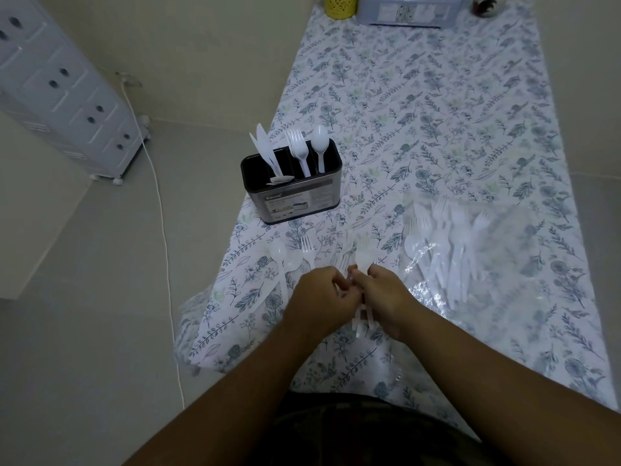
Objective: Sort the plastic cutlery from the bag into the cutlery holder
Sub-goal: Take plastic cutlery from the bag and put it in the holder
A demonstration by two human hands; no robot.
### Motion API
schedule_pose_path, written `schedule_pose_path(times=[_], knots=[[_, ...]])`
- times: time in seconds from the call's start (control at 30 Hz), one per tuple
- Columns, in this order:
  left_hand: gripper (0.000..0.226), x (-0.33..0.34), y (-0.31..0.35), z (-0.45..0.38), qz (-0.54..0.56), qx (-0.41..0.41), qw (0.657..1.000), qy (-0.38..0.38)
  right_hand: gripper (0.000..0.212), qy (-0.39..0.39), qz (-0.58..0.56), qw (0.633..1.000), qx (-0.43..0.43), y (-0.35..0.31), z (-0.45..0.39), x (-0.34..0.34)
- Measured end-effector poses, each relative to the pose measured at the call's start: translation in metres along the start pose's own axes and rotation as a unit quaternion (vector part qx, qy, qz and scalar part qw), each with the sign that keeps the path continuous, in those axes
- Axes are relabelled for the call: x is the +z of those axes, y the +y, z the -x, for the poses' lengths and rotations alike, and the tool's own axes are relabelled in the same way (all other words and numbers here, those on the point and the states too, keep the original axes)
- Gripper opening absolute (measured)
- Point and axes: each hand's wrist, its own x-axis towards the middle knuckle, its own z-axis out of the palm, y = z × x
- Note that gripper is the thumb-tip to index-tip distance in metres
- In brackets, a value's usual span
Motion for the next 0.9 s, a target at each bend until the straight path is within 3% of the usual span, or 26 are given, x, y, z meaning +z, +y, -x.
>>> schedule_pose_path(times=[0.13,0.3,0.47,0.57,0.7,0.9], knots=[[0.019,0.0,-0.018,-0.013,-0.068,-0.048,0.995,0.049,0.027,0.01,-0.01,1.0,0.028,0.007,-0.002,-0.004],[0.023,0.006,-0.03,-0.033,-0.139,-0.081,0.986,0.043,0.028,0.028,-0.004,0.998,0.048,0.011,-0.002,-0.005],[0.01,0.005,-0.028,-0.029,-0.08,-0.094,0.991,0.057,0.026,0.03,-0.033,0.998,0.044,0.011,0.0,-0.007],[0.012,0.005,-0.017,-0.017,0.003,-0.058,0.997,0.054,0.025,0.019,-0.082,0.996,0.036,0.009,0.0,-0.005],[0.011,0.016,-0.005,-0.005,0.068,0.01,0.998,-0.006,0.03,-0.018,-0.097,0.995,0.026,0.009,0.001,-0.003],[0.012,0.02,-0.004,-0.004,0.065,0.065,0.995,-0.027,0.023,0.01,-0.102,0.994,0.031,0.01,0.006,-0.011]])
